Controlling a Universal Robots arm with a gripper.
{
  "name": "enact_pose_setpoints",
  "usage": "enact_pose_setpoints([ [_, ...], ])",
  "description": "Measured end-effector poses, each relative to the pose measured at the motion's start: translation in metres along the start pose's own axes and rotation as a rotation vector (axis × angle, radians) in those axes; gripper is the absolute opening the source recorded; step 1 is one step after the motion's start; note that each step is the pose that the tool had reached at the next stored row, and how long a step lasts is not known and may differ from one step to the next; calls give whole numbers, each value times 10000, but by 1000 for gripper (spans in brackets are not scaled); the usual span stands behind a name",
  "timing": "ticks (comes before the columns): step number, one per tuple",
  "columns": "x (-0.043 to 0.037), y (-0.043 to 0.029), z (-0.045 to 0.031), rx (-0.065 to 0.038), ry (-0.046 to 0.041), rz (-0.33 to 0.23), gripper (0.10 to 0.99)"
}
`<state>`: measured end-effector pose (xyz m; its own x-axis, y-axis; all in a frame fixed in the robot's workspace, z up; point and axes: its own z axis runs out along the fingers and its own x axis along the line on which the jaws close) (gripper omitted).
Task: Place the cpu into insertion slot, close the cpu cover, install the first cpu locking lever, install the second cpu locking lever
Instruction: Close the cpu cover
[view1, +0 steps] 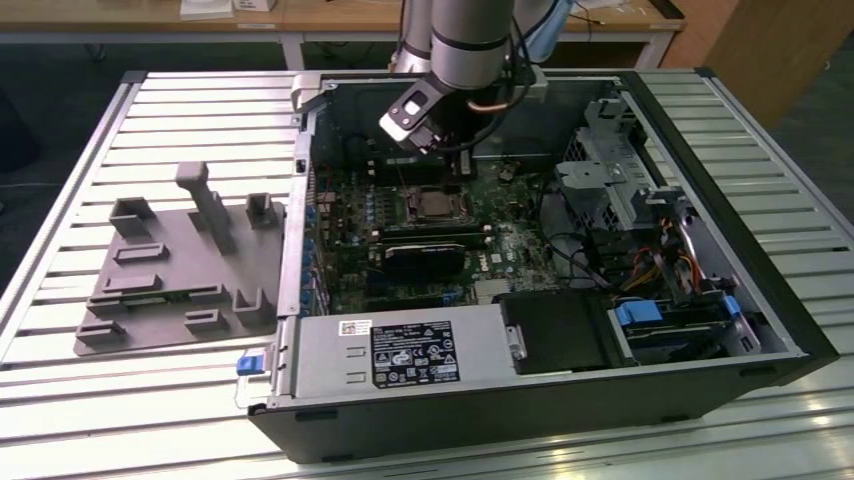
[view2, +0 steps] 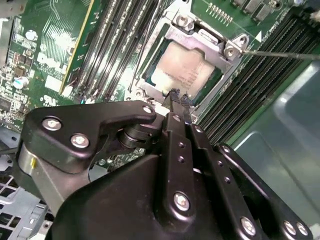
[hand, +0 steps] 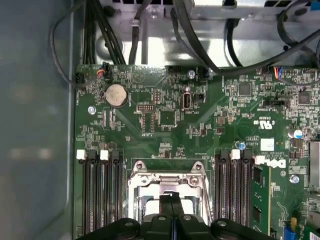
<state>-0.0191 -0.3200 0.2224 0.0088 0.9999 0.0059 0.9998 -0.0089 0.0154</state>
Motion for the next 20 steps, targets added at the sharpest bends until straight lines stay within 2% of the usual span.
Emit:
enact_pose_setpoints([
  [4,-2,-75,33,-88,0,-20,102],
  [11,-3,-180,69,-138,0,-42,102],
  [20,-3,-196,74,-139,3,-189,102],
])
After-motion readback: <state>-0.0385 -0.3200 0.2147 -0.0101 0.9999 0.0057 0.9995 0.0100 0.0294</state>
